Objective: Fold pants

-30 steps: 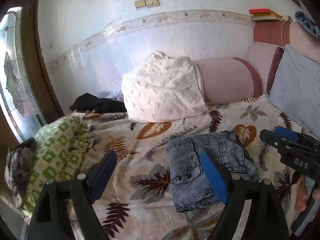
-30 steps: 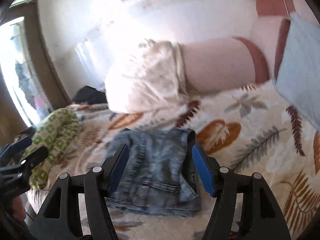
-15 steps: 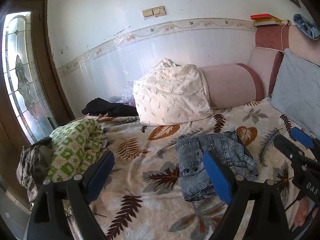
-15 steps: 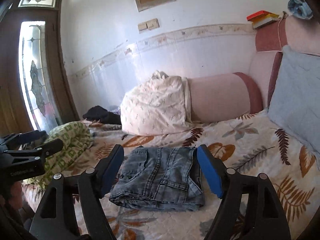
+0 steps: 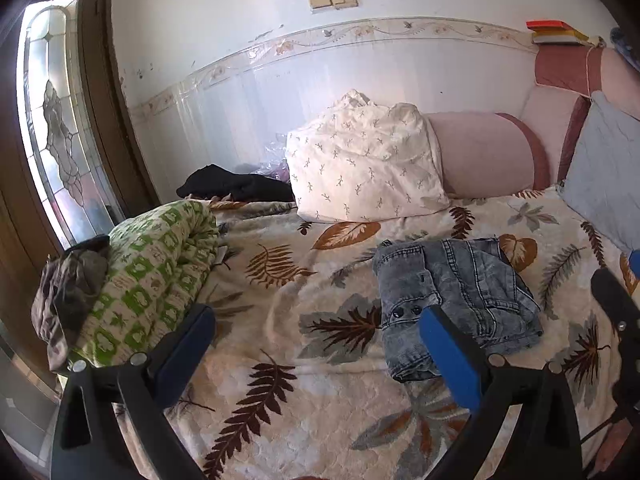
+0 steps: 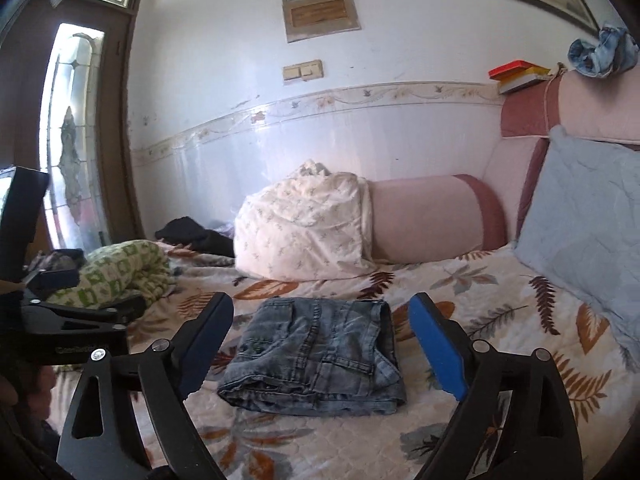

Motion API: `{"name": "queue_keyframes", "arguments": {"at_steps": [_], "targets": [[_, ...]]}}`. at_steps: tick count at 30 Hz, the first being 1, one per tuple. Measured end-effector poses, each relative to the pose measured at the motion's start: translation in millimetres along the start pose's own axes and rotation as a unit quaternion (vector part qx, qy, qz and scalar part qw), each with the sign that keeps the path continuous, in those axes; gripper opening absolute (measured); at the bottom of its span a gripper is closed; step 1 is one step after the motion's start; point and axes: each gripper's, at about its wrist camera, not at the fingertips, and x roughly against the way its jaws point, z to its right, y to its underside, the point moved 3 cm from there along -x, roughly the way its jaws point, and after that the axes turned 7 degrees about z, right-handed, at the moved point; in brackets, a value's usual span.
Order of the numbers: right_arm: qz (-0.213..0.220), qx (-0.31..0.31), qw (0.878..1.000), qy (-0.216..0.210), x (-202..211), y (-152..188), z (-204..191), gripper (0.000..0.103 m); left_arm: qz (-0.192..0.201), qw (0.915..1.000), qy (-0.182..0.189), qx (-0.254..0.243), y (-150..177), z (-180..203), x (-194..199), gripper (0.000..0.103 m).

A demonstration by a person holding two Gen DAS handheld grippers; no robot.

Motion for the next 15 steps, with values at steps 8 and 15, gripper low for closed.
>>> {"name": "queue_keyframes", "arguments": {"at_steps": [8, 15], "targets": [[-0.03, 0.012, 0.999, 0.027, -25.6, 18.4, -2.8, 0.091, -0.005, 0.9998, 0.004, 0.021, 5.0, -11.5, -14.5, 0.103], [-0.042, 0.013, 0.998, 0.041, -47.3, 26.1, 0.9, 0.091, -0.005, 0.9996, 0.007, 0.025, 4.3, -9.7, -19.7, 0.103]]}}
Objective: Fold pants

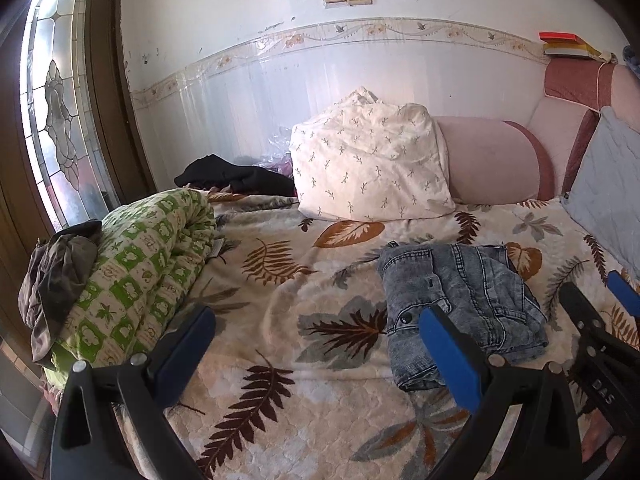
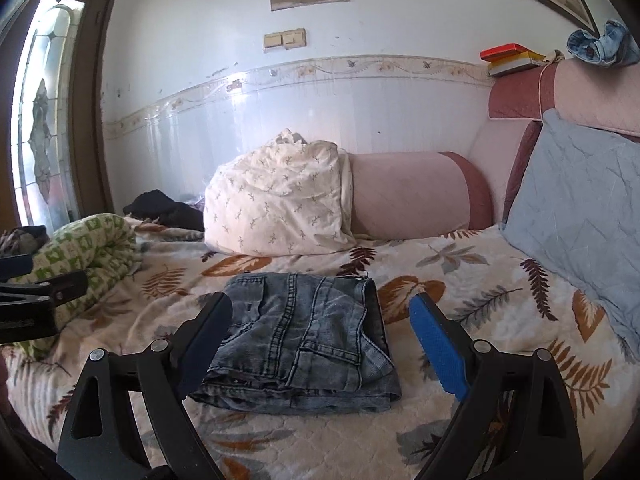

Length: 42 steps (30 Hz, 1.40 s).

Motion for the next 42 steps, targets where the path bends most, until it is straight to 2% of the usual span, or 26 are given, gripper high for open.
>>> {"name": "queue_keyframes", "arguments": {"at_steps": [9, 14, 24, 42], "targets": [[-0.023, -0.048, 0.999, 0.005, -16.1, 0.9, 17.4, 0.091, -0.005, 1.0, -0.006, 0.006, 2.7, 6.8, -0.7, 0.103], [-0.007, -0.046, 0.999, 0.011, -7.7, -4.7, 19.6, 0.091, -0.008, 0.9999, -0.009, 0.002, 4.8, 11.6, 2.4, 0.103], [0.033, 0.011, 0.999, 0.003, 8.9, -10.9, 2.1, 0.091, -0.007, 0.9998, -0.018, 0.005, 5.8, 12.5, 10.5, 0.103], [0.037, 0.064, 0.997, -0.011, 11.1, -2.4, -19.9, 0.091, -0.027, 0.9989, -0.027, 0.026, 20.7, 6.4, 2.5, 0.103]]}}
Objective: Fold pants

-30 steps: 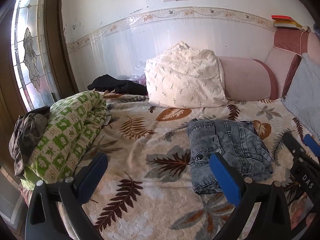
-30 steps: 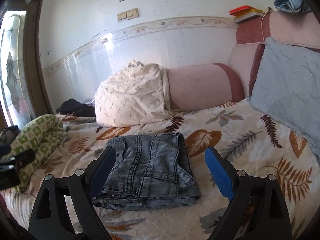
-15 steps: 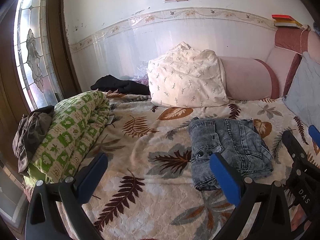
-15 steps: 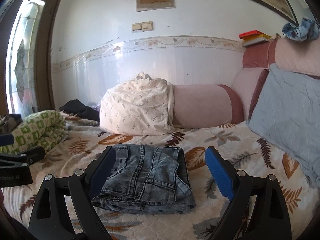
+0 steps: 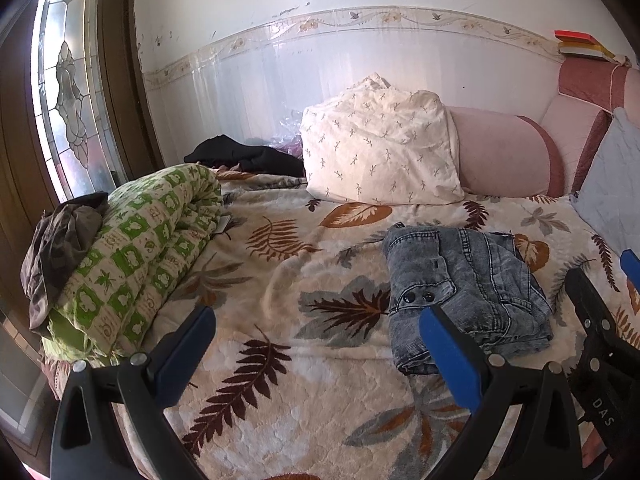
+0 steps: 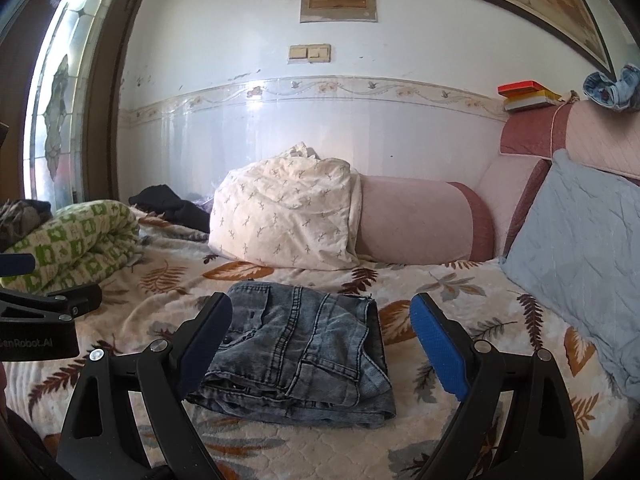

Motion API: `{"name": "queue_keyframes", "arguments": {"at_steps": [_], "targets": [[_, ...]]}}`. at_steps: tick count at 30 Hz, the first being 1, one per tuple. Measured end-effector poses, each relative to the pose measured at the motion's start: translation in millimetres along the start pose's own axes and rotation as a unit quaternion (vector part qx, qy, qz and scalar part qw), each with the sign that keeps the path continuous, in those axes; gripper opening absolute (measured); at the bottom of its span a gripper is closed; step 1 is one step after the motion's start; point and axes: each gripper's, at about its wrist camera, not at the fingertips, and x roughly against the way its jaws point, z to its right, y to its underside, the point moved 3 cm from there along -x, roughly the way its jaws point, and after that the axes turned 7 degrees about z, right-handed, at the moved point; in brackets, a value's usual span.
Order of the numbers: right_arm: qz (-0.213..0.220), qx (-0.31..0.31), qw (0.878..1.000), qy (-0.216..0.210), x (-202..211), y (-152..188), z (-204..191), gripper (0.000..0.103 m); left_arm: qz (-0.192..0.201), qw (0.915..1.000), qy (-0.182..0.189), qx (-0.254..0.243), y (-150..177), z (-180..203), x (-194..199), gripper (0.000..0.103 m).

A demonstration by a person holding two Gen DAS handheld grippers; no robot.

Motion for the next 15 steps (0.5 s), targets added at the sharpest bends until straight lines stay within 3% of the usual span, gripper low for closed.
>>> {"name": "queue_keyframes", "arguments": {"at_steps": [15], "targets": [[-0.017, 0.018, 1.0, -0.003, -6.8, 7.6, -10.7, 0.091, -0.002, 0.9998, 0.006, 0.017, 3.6, -7.6, -6.1, 0.103]]}}
